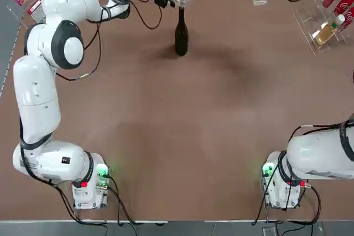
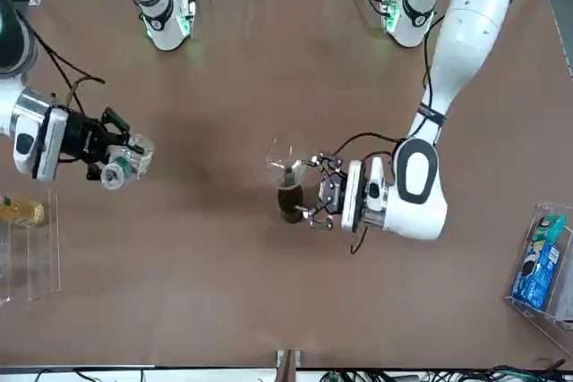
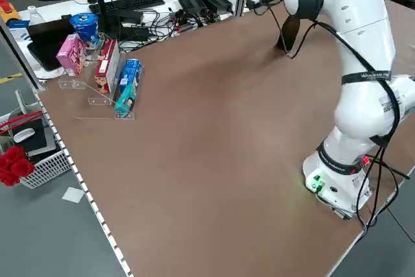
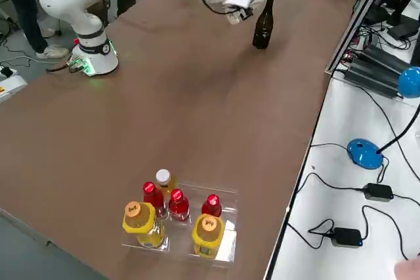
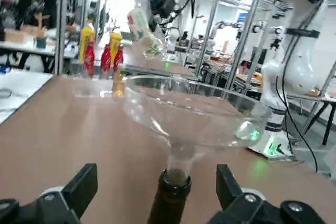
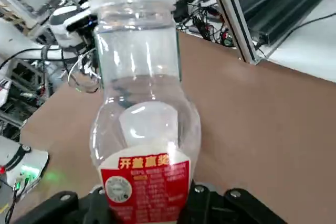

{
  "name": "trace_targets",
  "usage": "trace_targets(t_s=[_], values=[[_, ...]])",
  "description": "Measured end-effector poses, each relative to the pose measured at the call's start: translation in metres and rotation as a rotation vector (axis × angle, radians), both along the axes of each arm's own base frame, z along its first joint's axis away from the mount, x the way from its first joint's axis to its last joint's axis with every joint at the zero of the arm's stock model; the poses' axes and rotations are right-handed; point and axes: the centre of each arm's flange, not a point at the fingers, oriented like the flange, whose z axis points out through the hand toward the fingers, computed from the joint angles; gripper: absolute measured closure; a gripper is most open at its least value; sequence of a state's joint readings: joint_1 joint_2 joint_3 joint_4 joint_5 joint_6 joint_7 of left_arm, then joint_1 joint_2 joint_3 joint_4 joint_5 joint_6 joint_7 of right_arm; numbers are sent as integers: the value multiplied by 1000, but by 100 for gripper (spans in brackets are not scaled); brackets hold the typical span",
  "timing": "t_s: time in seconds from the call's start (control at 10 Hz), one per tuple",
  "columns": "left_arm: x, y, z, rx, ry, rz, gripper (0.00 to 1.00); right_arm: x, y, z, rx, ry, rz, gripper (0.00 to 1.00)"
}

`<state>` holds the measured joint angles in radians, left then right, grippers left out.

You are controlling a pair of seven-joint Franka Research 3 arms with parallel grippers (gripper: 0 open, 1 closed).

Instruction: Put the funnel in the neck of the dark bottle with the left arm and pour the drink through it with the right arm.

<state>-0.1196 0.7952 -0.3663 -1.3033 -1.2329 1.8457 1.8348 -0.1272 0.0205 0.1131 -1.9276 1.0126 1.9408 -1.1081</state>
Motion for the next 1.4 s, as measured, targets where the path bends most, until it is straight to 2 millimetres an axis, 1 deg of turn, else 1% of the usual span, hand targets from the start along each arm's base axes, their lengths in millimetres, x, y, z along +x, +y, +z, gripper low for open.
trace_targets(t_s=[0.1,0.2,0.3,0.6,0.8,0.9,1.0,1.2,1.4], values=[[-2,0,0,-17,-19,-15,0,-4,16,11,-14,21,-21,60],[-4,-1,0,-33,-41,-35,0,-8,28,21,-22,38,-32,60],[-7,-4,0,-48,-64,-53,0,-13,36,29,-32,50,-40,60],[-18,-16,-6,-73,-112,-88,0,-28,51,52,-74,97,-80,60],[-24,-24,-13,-87,-129,-104,0,-43,67,67,-127,140,-108,60],[-26,-27,-17,-94,-133,-110,0,-53,78,71,-148,160,-116,60],[-27,-28,-21,-97,-132,-112,1,-64,91,75,-174,181,-129,60],[-28,-31,-22,-104,-137,-117,4,-85,126,84,-226,227,-156,60],[-29,-33,-22,-127,-170,-118,6,-100,161,86,-269,273,-192,60]])
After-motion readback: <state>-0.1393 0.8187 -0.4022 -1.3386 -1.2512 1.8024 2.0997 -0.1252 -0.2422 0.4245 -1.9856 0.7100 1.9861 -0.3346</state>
